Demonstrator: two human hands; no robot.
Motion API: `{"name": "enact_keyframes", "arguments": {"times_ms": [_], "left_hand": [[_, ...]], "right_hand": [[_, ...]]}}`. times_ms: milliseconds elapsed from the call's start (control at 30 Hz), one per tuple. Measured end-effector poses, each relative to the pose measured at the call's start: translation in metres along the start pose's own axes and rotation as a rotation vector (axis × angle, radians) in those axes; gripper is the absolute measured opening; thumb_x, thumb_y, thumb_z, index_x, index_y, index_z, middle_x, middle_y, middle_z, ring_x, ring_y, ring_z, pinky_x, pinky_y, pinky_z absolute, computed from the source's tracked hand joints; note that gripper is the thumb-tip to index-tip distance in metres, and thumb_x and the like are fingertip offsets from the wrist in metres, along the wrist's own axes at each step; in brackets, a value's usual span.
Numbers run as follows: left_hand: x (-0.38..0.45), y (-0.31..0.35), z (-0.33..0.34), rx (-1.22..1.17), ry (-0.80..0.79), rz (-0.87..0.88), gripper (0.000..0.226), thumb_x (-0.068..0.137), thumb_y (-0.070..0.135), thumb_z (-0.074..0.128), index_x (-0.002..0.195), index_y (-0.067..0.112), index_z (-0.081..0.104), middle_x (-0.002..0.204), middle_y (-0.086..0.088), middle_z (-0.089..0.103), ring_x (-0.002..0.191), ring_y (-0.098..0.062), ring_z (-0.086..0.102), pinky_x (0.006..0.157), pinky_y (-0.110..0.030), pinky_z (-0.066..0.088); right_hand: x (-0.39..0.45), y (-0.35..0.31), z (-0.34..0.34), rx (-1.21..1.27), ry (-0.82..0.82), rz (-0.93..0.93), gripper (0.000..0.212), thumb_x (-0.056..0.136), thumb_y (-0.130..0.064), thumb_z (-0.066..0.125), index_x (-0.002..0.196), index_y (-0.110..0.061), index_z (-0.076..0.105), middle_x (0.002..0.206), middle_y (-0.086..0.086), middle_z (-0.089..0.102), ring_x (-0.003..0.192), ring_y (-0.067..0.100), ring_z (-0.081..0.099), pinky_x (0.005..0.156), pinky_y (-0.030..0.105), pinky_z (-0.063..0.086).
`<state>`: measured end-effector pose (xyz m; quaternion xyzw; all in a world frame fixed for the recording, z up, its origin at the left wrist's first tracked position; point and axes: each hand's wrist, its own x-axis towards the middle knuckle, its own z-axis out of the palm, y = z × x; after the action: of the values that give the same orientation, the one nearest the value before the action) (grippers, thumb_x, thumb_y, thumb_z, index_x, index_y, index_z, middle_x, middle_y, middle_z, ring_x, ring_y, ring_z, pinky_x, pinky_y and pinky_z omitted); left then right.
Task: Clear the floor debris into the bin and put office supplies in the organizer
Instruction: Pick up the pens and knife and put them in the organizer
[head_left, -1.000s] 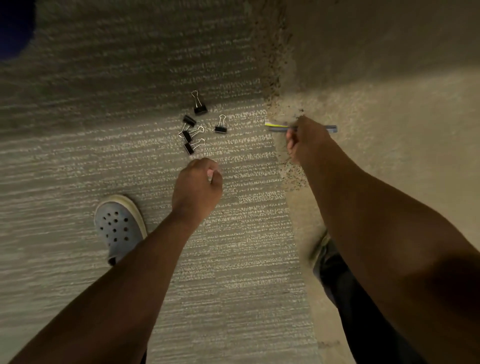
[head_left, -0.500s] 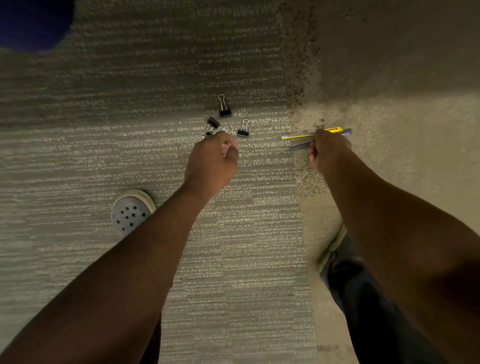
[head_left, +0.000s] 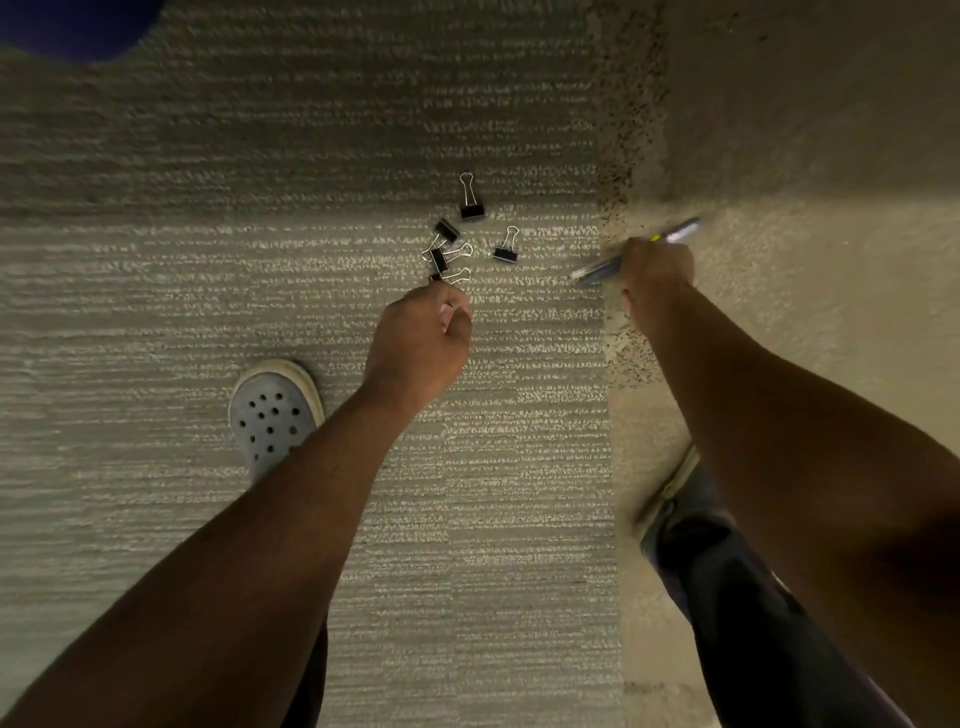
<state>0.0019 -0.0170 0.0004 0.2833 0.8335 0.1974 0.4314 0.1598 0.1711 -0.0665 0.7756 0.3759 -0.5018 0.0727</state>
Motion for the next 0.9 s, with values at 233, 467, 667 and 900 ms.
{"name": "enact_keyframes", "arguments": {"times_ms": [233,467,667,900], "left_hand": [[-0.023,0.032,-0.016,-0.344,-0.199,-0.218,0.031,0.099,0.028,0.049,0.128,0.019,0.054,0.13,0.0,0.059,0.112,-0.014,0.057,0.093,-0.034,0.047],[-0.097,0.097,-0.098,-0.788,-0.318,-0.309,0.024,0.103,0.019,0.041,0.118,0.018,0.06,0.103,-0.006,0.072,0.09,-0.017,0.071,0.071,-0.03,0.057],[-0.163,0.166,-0.237,-0.921,-0.293,-0.17,0.02,0.101,0.015,0.045,0.11,0.019,0.063,0.111,-0.009,0.071,0.103,-0.027,0.068,0.081,-0.043,0.058],[-0.255,0.255,-0.436,-0.995,-0.156,-0.044,0.018,0.101,0.014,0.042,0.115,0.011,0.054,0.106,-0.007,0.074,0.097,-0.025,0.071,0.072,-0.031,0.058]], "right_hand": [[-0.129,0.013,0.011,-0.425,-0.536,-0.395,0.023,0.098,-0.039,0.05,0.083,-0.022,0.053,0.083,0.008,0.064,0.072,0.019,0.063,0.061,0.029,0.05],[-0.253,-0.032,-0.021,-0.232,-0.666,-0.395,0.01,0.094,-0.011,0.059,0.1,-0.005,0.065,0.095,0.014,0.072,0.086,0.025,0.072,0.082,0.044,0.059],[-0.386,-0.117,-0.067,-0.126,-0.691,-0.485,0.009,0.086,-0.014,0.07,0.092,-0.021,0.072,0.09,0.005,0.075,0.083,0.017,0.073,0.068,0.027,0.059],[-0.583,-0.247,-0.119,-0.176,-0.381,-0.744,0.022,0.09,-0.007,0.061,0.093,-0.027,0.053,0.077,0.003,0.062,0.082,0.027,0.068,0.078,0.051,0.057]]}}
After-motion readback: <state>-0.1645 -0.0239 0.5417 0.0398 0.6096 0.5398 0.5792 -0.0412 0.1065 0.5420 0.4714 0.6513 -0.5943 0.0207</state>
